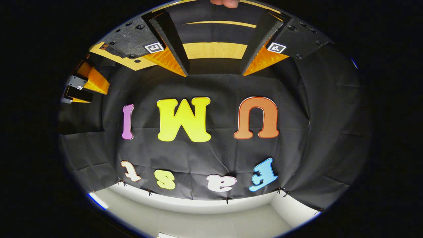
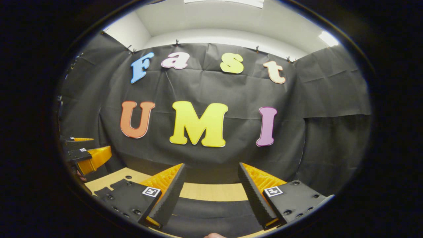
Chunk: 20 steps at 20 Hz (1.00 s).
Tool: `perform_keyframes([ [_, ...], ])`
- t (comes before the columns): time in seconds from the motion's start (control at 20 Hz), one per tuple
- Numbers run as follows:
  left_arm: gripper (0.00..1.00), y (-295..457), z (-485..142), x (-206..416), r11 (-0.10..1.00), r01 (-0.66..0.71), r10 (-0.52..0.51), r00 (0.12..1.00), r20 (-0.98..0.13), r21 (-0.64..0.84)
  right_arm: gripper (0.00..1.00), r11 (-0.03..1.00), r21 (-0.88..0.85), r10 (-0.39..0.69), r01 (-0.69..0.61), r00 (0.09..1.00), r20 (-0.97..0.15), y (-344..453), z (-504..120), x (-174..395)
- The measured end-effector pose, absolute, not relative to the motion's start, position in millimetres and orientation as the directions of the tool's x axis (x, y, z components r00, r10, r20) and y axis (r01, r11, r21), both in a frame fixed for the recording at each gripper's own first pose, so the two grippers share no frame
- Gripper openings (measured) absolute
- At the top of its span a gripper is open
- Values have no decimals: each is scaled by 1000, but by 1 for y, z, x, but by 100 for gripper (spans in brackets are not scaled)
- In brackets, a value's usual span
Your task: Grasp the waist and the cuffs of the jeans and fold them to make the two legs overlap; first hold the waist and fold one-third of the jeans toward the cuffs, then hold the cuffs and fold the remaining one-third in the same direction to finish folding.
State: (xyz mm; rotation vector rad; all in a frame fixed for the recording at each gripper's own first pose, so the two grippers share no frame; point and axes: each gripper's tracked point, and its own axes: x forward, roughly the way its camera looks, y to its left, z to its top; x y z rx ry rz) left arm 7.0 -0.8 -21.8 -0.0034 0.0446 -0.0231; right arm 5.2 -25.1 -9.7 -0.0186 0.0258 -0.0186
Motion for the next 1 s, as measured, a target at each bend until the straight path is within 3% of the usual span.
perform_keyframes([
  [0.35,98,43,-54,12,997,-60,55,992,-109,-51,98,995,-44,-92,88,991,-99,-95,-38,13],
  [0.6,98,115,-136,-9,959,-199,126,936,-329,-200,99,980,27,-180,198,932,-316,-200,-112,-7],
  [0.8,99,172,-218,-46,837,-414,180,826,-535,-358,98,925,136,-236,355,815,-529,-282,-186,-40],
  [1.0,99,196,-290,-85,584,-612,123,716,-687,-533,98,827,259,-208,498,701,-682,-320,-258,-65],
])
